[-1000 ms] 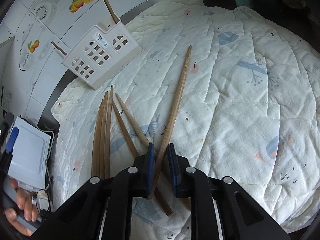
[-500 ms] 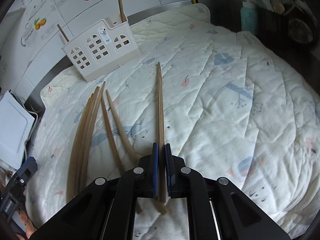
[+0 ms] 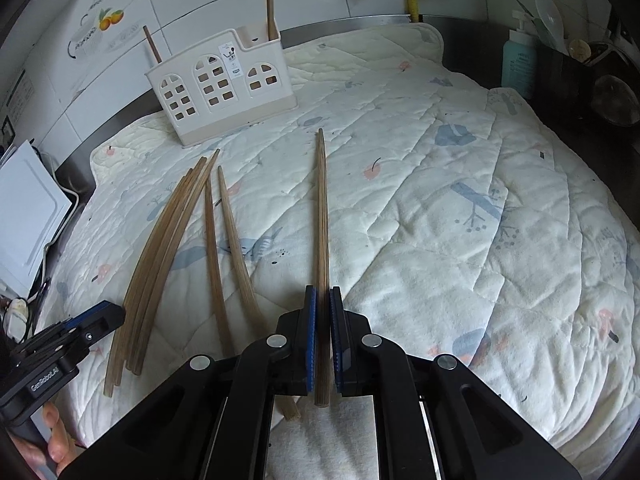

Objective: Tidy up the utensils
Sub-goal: 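Grasp another chopstick from the pile with the right gripper while the left gripper grasps one too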

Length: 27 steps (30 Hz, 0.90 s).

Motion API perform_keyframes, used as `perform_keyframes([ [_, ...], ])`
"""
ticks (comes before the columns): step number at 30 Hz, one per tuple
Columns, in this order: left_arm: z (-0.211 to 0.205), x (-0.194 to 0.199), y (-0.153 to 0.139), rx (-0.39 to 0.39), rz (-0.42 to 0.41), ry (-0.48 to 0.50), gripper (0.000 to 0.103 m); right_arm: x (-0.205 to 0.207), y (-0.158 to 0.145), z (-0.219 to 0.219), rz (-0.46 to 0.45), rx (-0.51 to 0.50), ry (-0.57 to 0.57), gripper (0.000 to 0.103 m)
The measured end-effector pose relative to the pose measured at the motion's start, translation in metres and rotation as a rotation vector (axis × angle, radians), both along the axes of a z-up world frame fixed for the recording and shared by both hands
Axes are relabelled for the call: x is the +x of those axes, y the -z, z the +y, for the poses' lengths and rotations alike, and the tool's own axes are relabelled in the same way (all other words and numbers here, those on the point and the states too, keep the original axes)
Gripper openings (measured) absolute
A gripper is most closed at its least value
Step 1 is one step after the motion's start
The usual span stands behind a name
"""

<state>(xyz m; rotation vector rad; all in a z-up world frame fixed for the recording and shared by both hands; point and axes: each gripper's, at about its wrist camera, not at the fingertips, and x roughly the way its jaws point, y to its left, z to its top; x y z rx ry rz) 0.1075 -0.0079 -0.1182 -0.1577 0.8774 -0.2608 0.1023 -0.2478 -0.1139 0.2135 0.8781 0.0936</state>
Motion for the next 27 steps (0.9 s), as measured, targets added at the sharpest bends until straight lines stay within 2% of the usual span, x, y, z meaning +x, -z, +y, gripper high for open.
perform_keyframes([
  [6, -0.005, 0.001, -0.002, 0.067, -0.013, -0.028, 0.021, -0.002, 0.001, -0.001, -0.018, -0.002, -0.027, 0.006],
  [15, -0.023, -0.002, 0.003, 0.169, -0.025, -0.017, 0.019, -0.007, 0.002, 0.001, -0.050, -0.037, -0.053, 0.006],
  [22, -0.023, 0.000, 0.003, 0.175, -0.033, -0.042, 0.015, -0.011, 0.005, 0.004, -0.096, -0.077, -0.077, 0.006],
  [27, -0.029, -0.003, 0.003, 0.188, -0.037, -0.031, 0.011, -0.013, 0.006, 0.001, -0.109, -0.064, -0.086, 0.006],
])
